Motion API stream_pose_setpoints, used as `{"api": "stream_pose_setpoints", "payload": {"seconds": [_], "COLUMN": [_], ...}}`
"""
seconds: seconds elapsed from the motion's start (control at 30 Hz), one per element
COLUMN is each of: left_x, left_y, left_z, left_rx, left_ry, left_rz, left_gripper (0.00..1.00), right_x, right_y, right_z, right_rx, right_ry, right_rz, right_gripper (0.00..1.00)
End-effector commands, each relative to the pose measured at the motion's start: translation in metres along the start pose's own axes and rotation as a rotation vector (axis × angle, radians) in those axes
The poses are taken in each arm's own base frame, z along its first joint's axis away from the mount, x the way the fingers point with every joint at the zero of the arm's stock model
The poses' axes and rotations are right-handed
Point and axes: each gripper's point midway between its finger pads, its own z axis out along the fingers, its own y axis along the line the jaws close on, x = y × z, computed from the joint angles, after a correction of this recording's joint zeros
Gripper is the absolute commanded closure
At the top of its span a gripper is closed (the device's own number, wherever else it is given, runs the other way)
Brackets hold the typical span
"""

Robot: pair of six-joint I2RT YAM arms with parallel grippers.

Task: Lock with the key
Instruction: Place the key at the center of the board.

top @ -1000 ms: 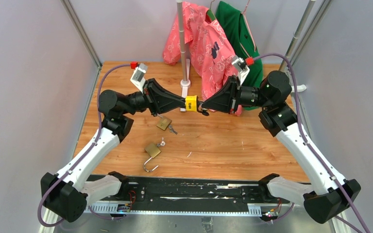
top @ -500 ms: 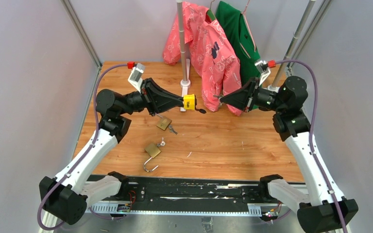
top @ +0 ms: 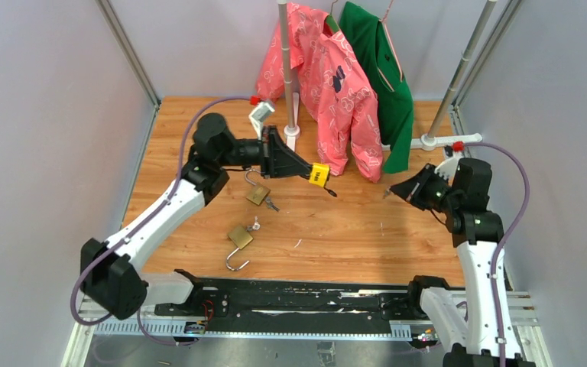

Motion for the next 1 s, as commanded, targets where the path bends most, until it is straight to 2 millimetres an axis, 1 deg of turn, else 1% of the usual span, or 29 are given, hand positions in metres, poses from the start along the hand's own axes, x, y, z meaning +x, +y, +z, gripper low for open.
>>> {"api": "stream_pose_setpoints", "payload": {"seconds": [0.0,0.03,0.07,0.1,0.2,0.23,0.27,0.37,0.4,0.47,0.5,0.57,0.6,0.7,0.8,0.9,0.93,0.97], "left_x": [0.032,0.044,0.049,0.060,0.081,0.090,0.091,0.105,0.110,0.120,0.122,0.134,0.133,0.142,0.157,0.175,0.177,0.185], "left_y": [0.015,0.023,0.026,0.032,0.046,0.056,0.060,0.075,0.083,0.092,0.098,0.108,0.112,0.128,0.145,0.164,0.169,0.174], "left_z": [0.026,0.037,0.044,0.051,0.077,0.089,0.100,0.133,0.145,0.168,0.181,0.199,0.209,0.231,0.248,0.261,0.266,0.269], "left_rx": [0.004,0.005,0.007,0.006,0.023,0.026,0.041,0.066,0.055,0.055,0.049,0.054,0.054,0.054,0.049,0.016,0.005,-0.001], "left_ry": [0.175,0.214,0.242,0.287,0.368,0.379,0.373,0.383,0.388,0.395,0.389,0.382,0.358,0.320,0.328,0.324,0.312,0.313], "left_rz": [-0.033,-0.062,-0.066,-0.082,-0.123,-0.149,-0.152,-0.186,-0.192,-0.203,-0.208,-0.233,-0.235,-0.270,-0.306,-0.328,-0.333,-0.343], "left_gripper": [1.00,1.00,1.00,1.00,1.00,1.00,1.00,1.00,1.00,1.00,1.00,1.00,1.00,1.00,1.00,1.00,1.00,1.00], "right_x": [0.024,0.022,0.023,0.022,0.023,0.025,0.028,0.043,0.047,0.055,0.058,0.062,0.065,0.076,0.082,0.080,0.079,0.078], "right_y": [-0.068,-0.079,-0.087,-0.093,-0.109,-0.114,-0.118,-0.132,-0.136,-0.147,-0.150,-0.153,-0.154,-0.159,-0.165,-0.171,-0.173,-0.174], "right_z": [-0.025,-0.031,-0.037,-0.042,-0.056,-0.060,-0.062,-0.069,-0.071,-0.079,-0.081,-0.084,-0.085,-0.088,-0.090,-0.090,-0.090,-0.088], "right_rx": [0.363,0.425,0.479,0.523,0.636,0.672,0.701,0.777,0.793,0.864,0.878,0.896,0.905,0.946,0.993,1.026,1.033,1.032], "right_ry": [-0.012,-0.036,-0.042,-0.047,-0.052,-0.044,-0.032,-0.003,0.002,-0.008,-0.013,-0.017,-0.015,0.001,0.014,0.009,0.004,-0.002], "right_rz": [0.130,0.138,0.147,0.143,0.135,0.138,0.149,0.180,0.193,0.217,0.222,0.233,0.245,0.304,0.337,0.341,0.342,0.343], "right_gripper": [1.00,1.00,1.00,1.00,1.00,1.00,1.00,1.00,1.00,1.00,1.00,1.00,1.00,1.00,1.00,1.00,1.00,1.00]}}
